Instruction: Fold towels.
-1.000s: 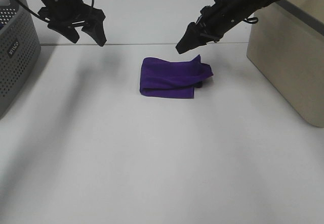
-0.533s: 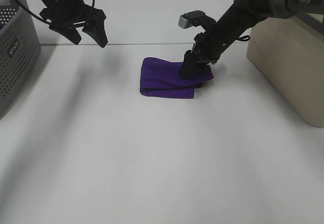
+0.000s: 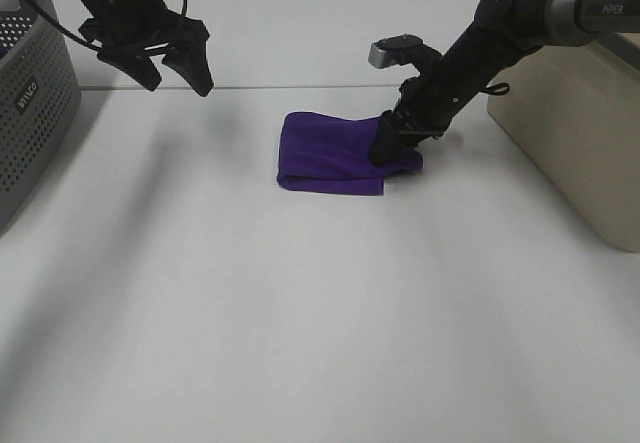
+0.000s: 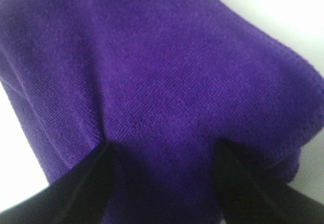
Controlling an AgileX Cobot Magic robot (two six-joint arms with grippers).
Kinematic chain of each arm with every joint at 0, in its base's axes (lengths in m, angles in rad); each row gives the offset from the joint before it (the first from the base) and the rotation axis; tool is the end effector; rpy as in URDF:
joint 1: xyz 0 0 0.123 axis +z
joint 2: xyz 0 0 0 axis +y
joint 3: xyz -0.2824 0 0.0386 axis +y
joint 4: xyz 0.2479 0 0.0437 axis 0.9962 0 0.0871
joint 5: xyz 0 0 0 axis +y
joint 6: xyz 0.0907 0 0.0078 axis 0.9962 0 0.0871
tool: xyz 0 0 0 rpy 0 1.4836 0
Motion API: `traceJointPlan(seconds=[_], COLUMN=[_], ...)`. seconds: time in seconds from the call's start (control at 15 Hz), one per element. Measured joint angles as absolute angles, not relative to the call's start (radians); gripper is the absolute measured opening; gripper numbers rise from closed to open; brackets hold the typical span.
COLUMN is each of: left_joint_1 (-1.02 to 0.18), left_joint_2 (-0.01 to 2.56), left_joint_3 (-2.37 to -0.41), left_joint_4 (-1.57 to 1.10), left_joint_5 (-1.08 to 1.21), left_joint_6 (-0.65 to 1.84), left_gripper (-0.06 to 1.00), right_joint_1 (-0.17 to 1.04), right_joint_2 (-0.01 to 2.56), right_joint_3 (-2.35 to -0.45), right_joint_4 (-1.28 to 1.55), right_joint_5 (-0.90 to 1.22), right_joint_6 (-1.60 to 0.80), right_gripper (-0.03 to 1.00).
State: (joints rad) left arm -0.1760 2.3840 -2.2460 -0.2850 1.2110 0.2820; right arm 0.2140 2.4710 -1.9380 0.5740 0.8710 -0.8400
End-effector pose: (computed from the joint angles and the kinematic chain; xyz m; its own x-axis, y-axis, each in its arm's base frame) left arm 0.4989 -0.1131 0.2149 -0.8740 0.3301 -0.3566 0.4135 0.8907 -0.1890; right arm 0.4889 0.1450 0.1019 -0.6894 -0.5509 -0.4704 -0.6936 0.6893 0.2092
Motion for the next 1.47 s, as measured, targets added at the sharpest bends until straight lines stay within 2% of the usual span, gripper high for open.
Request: traceJointPlan(seconds=[0.27,0.53,0.67,0.87,1.0,1.13,1.2,1.27,1.47], left_joint_1=[-0.176,-0.176,-0.176,-0.17,-0.143,-0.068,0.016,0.051,0.092], left_joint_2=[2.384,2.375,2.353,2.276,2.229,2.161,2.079,2.02,1.742], left_joint_3=[-2.246,-2.246,-2.246,-2.246,-2.243,-2.24,-2.212,-2.163,-1.844], left_joint_4=[-0.288,-0.282,-0.247,-0.093,-0.037,-0.042,-0.094,-0.11,-0.123], left_joint_5=[1.211,1.212,1.212,1.214,1.214,1.216,1.214,1.214,1.212], left_joint_6=[0.282,0.285,0.278,0.221,0.198,0.19,0.188,0.188,0.199], left_gripper=[0.73,0.76,0.83,0.86,0.86,0.86,0.86,0.86,0.86], right_joint_1=[0.214,0.214,0.216,0.215,0.194,0.105,-0.034,-0.08,-0.116], right_joint_2=[2.449,2.288,2.215,2.032,1.951,1.867,1.773,1.706,1.373], right_joint_3=[-1.918,-1.916,-1.916,-1.916,-1.916,-1.914,-1.86,-1.799,-1.493], right_joint_4=[0.566,0.567,0.544,0.344,0.228,0.173,0.171,0.164,0.116], right_joint_5=[0.862,0.887,0.907,1.03,1.125,1.203,1.204,1.204,1.208], right_joint_6=[-0.8,-0.655,-0.575,-0.309,-0.225,-0.176,-0.135,-0.132,-0.126], right_gripper=[0.6,0.75,0.79,0.8,0.8,0.8,0.8,0.8,0.8])
